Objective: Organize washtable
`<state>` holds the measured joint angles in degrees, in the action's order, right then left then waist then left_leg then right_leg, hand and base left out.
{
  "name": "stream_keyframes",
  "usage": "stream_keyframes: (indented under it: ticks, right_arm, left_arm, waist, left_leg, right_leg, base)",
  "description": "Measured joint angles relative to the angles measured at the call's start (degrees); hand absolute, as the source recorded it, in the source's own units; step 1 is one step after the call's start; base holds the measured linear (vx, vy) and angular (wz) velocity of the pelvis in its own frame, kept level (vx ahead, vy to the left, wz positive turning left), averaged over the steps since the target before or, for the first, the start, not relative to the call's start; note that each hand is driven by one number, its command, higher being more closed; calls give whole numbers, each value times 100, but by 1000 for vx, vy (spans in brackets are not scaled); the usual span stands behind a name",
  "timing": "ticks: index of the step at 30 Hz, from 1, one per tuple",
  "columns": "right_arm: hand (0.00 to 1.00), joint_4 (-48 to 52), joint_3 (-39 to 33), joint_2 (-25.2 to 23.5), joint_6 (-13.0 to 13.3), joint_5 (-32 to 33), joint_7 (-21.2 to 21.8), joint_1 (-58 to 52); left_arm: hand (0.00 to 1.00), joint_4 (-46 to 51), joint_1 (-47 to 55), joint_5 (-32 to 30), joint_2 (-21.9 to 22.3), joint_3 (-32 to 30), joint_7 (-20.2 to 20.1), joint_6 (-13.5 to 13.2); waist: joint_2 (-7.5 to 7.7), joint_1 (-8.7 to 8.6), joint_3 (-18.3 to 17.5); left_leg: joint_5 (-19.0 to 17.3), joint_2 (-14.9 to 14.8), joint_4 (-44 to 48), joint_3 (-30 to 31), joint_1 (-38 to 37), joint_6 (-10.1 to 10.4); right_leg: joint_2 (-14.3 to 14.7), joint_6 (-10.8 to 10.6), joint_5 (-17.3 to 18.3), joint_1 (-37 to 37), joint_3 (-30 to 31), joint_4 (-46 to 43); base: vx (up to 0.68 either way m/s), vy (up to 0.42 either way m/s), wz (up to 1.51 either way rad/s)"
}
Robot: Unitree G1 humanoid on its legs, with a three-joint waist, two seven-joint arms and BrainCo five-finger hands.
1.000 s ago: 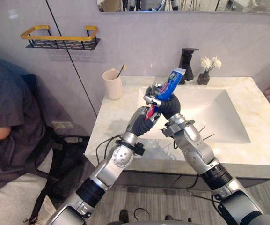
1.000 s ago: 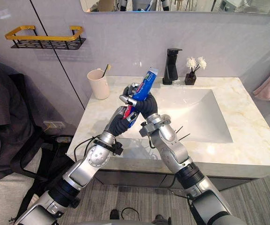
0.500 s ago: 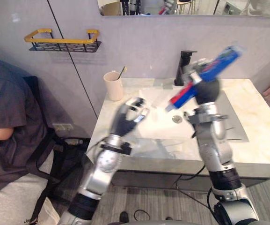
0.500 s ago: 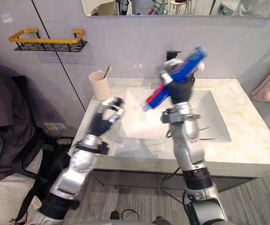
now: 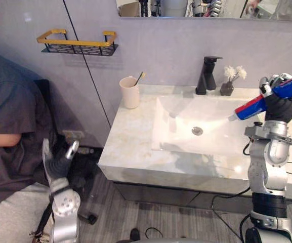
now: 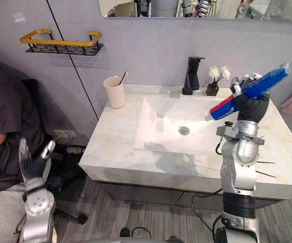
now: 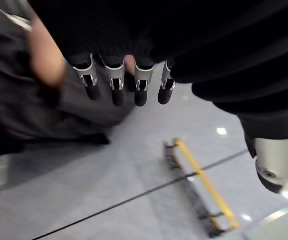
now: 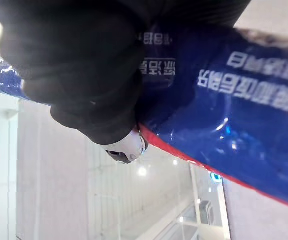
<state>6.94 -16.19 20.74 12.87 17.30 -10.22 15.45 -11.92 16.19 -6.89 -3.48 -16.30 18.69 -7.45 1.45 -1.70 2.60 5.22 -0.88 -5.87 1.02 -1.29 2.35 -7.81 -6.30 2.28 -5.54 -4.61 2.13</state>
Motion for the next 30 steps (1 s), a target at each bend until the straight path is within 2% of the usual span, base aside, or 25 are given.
stream_keyframes:
  ticks: [3,5,8,11,15,16,18,21,24,27,30]
  right_arm:
    - [100,-562,13,280,-89,-117,-41,169]
    - [100,-947,50,338,-202,-219,-113,466]
    - [100,-1484,95,521,-255,-236,-228,1007]
    - [100,-2202,534,909,-324,-358,-310,2015]
    - [100,-2671,981,1254,-319,-453,-444,3291]
    - [100,-2952,1056,1400,-307,-461,-485,3872]
    - [100,-3135,1059,1408,-310,-464,-563,4197]
    - [100,-3558,1382,1418,-316,-467,-730,4864]
    - [100,-3826,1718,1422,-322,-467,-758,5335]
    - [100,-4168,1983,1421,-328,-497,-763,5799]
    - [100,-4282,2213,1418,-342,-650,-793,6030]
  left_arm:
    - [0,-1334,46,48,-2,53,-276,142]
    - [0,-1981,133,61,2,117,-470,236]
    - [0,-2608,269,59,0,277,-792,283]
    - [0,-3127,277,57,-2,312,-1019,338]
    - [0,-3273,234,-9,-8,402,-1184,343]
    - [0,-3342,148,-9,-21,486,-1239,342]
    - [0,-3363,104,-9,-24,505,-1242,341]
    - [0,-3361,7,-7,-87,590,-1239,329]
    - [0,-3359,-118,7,-156,701,-1232,311]
    - [0,-3345,-285,27,-171,754,-1224,283]
    - [0,-3307,-303,79,-237,919,-1215,196]
  waist:
    - [97,109,-63]
    - [110,133,-65]
    - [104,260,-63]
    - [84,287,-20]
    - [45,503,161]
    - [39,610,223]
    - [46,657,274]
    - [105,879,455]
    - [128,904,534]
    - [127,1035,734]
    - [124,1079,832]
  left_leg:
    - [2,-1,30,39,131,-2]
    - [10,2,34,62,160,-13]
    - [29,9,35,162,234,-20]
    - [79,6,34,325,355,6]
    - [119,-13,24,468,499,47]
    - [170,-17,23,577,649,59]
    - [202,-18,30,670,719,65]
    - [242,-1,36,712,784,49]
    - [283,17,38,839,975,53]
    - [291,29,40,884,1041,50]
    - [303,33,41,940,1173,64]
  right_leg:
    - [11,1,-2,110,-25,-6]
    - [4,2,-2,126,-45,-7]
    - [3,2,-2,140,-153,-2]
    - [25,3,-1,183,-310,-2]
    - [70,11,2,247,-457,-1]
    - [92,19,-3,344,-549,2]
    - [98,21,-3,368,-639,5]
    - [90,23,-5,392,-693,37]
    - [94,25,-9,495,-825,77]
    - [94,27,-11,512,-910,112]
    - [100,27,-11,596,-960,116]
  base:
    - [15,-21,7]
    - [16,-13,8]
    - [-2,-13,17]
    - [-29,-19,25]
    - [-54,-22,23]
    - [-53,-28,33]
    - [-17,-23,27]
    - [15,-11,11]
    - [17,-9,21]
    - [16,-8,12]
    - [14,-5,11]
